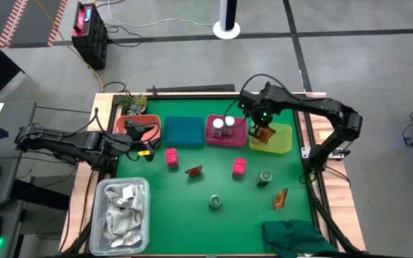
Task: Sort spices by type
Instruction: Put the middle orange seasoning bag into the yellow bin
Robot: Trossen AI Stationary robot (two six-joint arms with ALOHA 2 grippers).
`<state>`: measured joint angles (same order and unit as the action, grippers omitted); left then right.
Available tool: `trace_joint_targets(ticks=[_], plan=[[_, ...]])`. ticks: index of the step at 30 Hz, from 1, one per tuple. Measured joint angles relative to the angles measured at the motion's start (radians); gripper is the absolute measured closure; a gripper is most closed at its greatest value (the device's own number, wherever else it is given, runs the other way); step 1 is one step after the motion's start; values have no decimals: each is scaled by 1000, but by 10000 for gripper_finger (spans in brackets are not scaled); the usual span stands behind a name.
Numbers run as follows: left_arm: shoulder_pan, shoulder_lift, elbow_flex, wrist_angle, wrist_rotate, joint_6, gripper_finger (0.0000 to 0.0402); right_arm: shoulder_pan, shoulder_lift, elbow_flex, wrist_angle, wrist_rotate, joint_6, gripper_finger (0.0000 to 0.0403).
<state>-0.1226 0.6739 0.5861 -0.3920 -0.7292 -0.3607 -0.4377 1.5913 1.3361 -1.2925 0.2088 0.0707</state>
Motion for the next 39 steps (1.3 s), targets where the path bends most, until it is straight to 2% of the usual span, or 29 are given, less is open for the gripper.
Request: trace_joint_targets(ticks=[10, 15, 20, 24, 30, 39], plan=[[0, 0, 0, -2, 0, 0, 146, 46, 0, -112, 95, -1, 7, 376], [0, 0, 0, -2, 0, -1, 146, 90, 0, -109, 97, 1, 23, 364], [0, 0, 0, -2, 0, -2, 146, 111, -2, -90, 59, 66, 42, 379], [0, 0, 0, -2, 0, -2, 146, 102, -2, -82, 42, 77, 37, 388], [0, 0, 0, -2, 0, -2, 146, 88, -2, -82, 41, 129, 45, 371], [0, 0, 0, -2, 0, -2, 146, 84, -2, -82, 49, 134, 59, 380]])
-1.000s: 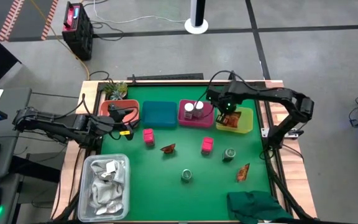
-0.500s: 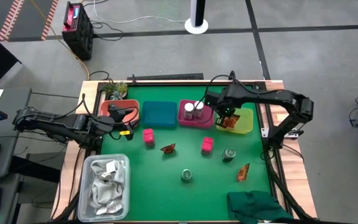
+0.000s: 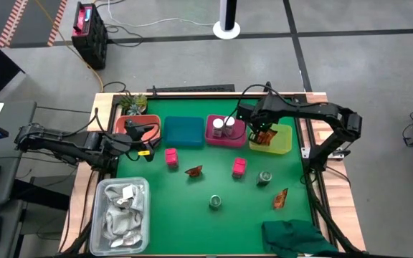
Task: Sort spices by type
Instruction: Put the middle orange seasoning bag into the yellow bin, then put the right orange seasoning bag into the yellow bin
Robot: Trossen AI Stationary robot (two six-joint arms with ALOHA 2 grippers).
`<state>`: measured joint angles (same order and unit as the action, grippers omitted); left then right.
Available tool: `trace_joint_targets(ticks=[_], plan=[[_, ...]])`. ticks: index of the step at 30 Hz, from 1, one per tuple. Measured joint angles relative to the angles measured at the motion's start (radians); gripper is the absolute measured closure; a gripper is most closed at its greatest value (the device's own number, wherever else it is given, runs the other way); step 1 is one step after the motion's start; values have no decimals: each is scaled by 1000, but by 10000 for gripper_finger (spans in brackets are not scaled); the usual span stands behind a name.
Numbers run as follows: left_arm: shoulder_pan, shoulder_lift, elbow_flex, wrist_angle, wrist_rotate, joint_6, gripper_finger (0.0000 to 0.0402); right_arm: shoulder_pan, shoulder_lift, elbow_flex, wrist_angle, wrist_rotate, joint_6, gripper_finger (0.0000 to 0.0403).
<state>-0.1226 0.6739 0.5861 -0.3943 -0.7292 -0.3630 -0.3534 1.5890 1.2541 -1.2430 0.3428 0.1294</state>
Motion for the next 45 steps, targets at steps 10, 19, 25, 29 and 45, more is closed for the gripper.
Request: trace_joint_targets(ticks=[10, 19, 25, 29, 45], plan=[[0, 0, 0, 0, 0, 0, 146, 38, 0, 0, 30, -4, 47, 353], [0, 0, 0, 0, 0, -7, 146, 60, 0, 1, 30, -30, 61, 292], [0, 0, 0, -1, 0, -9, 146, 59, 0, 1, 24, -30, 65, 219], [0, 0, 0, -4, 0, -4, 146, 58, 0, 12, -2, -31, 71, 177], [0, 0, 0, -15, 0, -14, 146, 229, -207, 94, -256, -3, 329, 153]])
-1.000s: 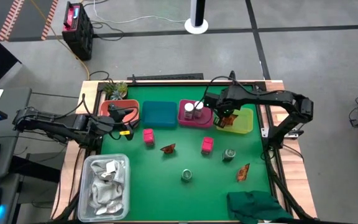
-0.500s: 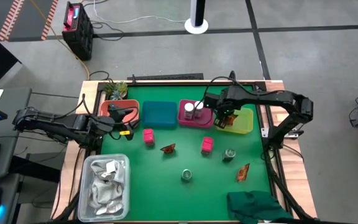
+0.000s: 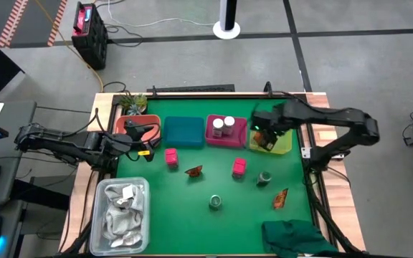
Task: Sort spices by type
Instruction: Put the right orange seasoning bag into the yellow bin
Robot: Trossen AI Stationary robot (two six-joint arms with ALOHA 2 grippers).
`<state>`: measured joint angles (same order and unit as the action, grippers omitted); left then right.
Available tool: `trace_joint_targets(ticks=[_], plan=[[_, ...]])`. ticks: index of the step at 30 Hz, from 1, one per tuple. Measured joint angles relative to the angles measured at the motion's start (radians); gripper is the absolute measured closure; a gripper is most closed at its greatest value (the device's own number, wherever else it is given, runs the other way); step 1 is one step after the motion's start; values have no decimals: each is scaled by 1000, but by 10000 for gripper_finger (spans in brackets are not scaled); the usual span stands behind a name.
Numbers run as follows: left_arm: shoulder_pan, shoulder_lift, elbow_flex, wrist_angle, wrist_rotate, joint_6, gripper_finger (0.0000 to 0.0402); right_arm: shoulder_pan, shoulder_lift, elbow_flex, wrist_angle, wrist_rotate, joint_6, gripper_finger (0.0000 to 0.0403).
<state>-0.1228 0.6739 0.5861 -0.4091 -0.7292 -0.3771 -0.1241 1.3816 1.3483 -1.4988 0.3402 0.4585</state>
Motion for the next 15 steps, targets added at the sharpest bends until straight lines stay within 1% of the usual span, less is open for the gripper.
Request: trace_joint_targets(ticks=[4, 6, 9, 11, 13, 15], plan=[[0, 0, 0, 0, 0, -12, 146, 192, -80, 0, 23, -48, 160, 154], [0, 0, 0, 1, 0, -13, 146, 302, -93, 0, 23, -55, 284, 155], [0, 0, 0, 12, 0, -19, 146, 442, -88, -1, 10, -61, 549, 155], [0, 0, 0, 28, 0, -20, 146, 524, -71, -1, 8, -91, 721, 155], [0, 0, 0, 40, 0, -20, 146, 597, -48, -1, 10, -144, 836, 155], [0, 0, 0, 51, 0, -19, 146, 658, -24, -1, 12, -200, 905, 155]])
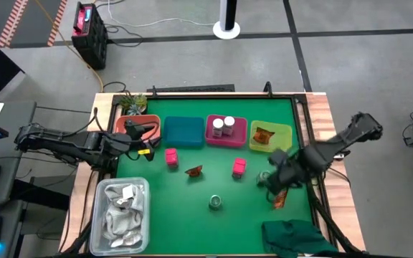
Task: Sort spices by type
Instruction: Put the right orange seasoning bag into the yellow bin
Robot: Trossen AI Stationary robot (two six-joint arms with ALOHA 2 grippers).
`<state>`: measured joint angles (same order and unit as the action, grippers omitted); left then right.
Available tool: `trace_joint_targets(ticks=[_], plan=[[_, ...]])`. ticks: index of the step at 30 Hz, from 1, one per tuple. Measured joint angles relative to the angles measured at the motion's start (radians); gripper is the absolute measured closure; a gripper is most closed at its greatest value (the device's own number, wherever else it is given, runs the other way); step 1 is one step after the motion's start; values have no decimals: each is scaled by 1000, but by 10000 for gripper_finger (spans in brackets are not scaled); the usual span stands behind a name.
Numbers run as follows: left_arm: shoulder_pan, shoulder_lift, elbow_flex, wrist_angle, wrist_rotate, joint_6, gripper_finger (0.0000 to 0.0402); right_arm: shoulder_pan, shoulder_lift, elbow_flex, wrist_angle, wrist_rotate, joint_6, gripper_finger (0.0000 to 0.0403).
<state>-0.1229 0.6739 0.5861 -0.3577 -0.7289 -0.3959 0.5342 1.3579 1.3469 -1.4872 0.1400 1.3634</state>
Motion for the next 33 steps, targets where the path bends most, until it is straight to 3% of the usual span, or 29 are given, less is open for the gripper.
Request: trace_joint_targets(ticks=[7, 14, 17, 25, 33], plan=[[0, 0, 0, 37, 14, 46, 146, 181, 59, 0, 7, -89, 6, 155], [0, 0, 0, 80, 13, 93, 146, 243, 70, 0, 20, -136, 81, 155], [0, 0, 0, 86, 13, 116, 146, 281, 71, 0, 12, -138, -35, 158], [0, 0, 0, 87, 10, 168, 146, 333, 151, 0, 3, -103, -559, 190], [0, 0, 0, 87, 10, 168, 146, 282, 282, 0, -71, -91, -845, 225]])
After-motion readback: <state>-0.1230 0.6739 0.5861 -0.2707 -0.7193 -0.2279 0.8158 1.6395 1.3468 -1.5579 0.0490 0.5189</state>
